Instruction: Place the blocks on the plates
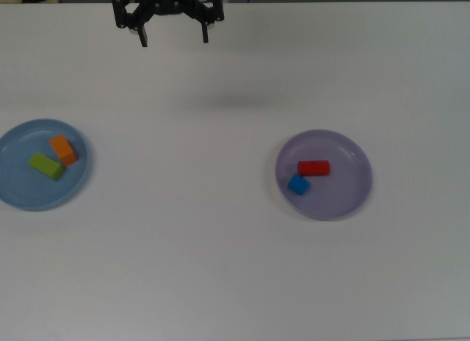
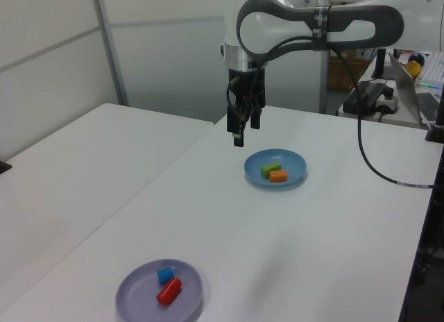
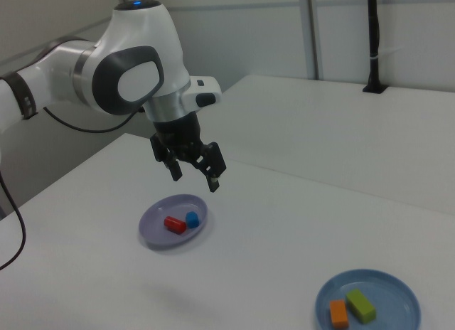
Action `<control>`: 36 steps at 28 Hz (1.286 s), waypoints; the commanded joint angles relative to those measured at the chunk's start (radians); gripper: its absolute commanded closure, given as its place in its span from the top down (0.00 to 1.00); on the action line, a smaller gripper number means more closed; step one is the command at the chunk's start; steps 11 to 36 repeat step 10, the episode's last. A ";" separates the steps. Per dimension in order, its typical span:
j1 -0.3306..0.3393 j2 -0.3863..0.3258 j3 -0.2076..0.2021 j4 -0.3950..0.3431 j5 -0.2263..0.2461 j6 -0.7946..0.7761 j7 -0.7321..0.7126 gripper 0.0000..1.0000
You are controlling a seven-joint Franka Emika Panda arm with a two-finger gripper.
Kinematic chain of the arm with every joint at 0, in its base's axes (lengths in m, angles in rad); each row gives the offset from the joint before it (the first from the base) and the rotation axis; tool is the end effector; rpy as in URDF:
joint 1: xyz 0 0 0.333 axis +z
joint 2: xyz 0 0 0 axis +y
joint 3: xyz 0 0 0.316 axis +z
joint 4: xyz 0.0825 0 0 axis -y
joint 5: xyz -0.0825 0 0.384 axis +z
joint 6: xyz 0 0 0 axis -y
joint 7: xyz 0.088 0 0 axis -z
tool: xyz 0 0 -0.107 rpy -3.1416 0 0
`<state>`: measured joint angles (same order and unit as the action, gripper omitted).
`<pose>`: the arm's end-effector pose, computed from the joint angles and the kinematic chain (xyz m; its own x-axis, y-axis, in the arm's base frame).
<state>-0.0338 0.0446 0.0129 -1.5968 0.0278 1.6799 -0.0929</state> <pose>0.5774 -0.0095 0.5967 0.9968 0.0689 0.0409 0.0699 -0.9973 -0.0246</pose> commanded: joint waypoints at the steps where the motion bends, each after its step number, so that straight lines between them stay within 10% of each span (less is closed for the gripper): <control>1: 0.009 -0.002 -0.004 -0.003 -0.003 0.001 0.009 1.00; 36: 0.009 -0.002 -0.008 -0.003 -0.002 0.003 0.009 1.00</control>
